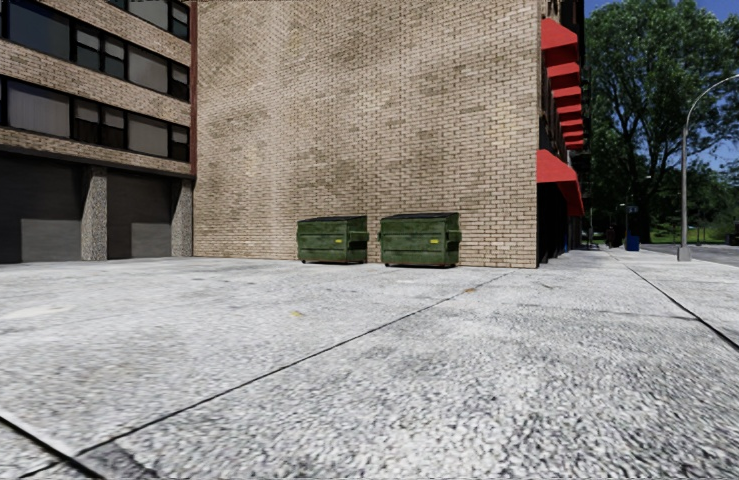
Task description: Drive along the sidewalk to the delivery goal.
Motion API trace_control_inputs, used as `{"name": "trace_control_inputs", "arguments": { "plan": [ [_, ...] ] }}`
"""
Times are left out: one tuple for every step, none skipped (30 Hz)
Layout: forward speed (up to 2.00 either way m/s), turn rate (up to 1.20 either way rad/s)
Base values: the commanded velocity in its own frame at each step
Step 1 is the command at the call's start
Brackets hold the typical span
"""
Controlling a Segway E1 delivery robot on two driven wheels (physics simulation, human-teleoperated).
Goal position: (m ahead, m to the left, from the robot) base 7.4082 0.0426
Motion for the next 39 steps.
{"name": "trace_control_inputs", "arguments": {
  "plan": [
    [1.99,0.00],
    [1.99,0.00],
    [1.99,0.00],
    [1.98,0.00],
    [1.97,0.00],
    [1.97,0.00],
    [1.97,0.00],
    [1.97,0.00],
    [1.97,0.00],
    [1.97,0.00],
    [1.97,0.00],
    [1.97,0.00],
    [1.97,0.00],
    [1.97,0.00],
    [1.96,0.00],
    [1.96,0.00],
    [1.96,0.00],
    [1.96,0.00],
    [1.96,0.00],
    [1.96,0.00],
    [1.96,0.00],
    [1.96,0.00],
    [1.96,0.00],
    [1.96,0.00],
    [1.96,0.00],
    [1.96,0.00],
    [1.96,0.00],
    [1.96,0.00],
    [1.96,0.00],
    [1.96,0.00],
    [1.96,0.00],
    [1.96,0.00],
    [1.96,0.00],
    [1.96,0.00],
    [1.96,0.00],
    [1.96,0.00],
    [1.96,0.00],
    [1.96,0.00],
    [1.96,0.00]
  ]
}}
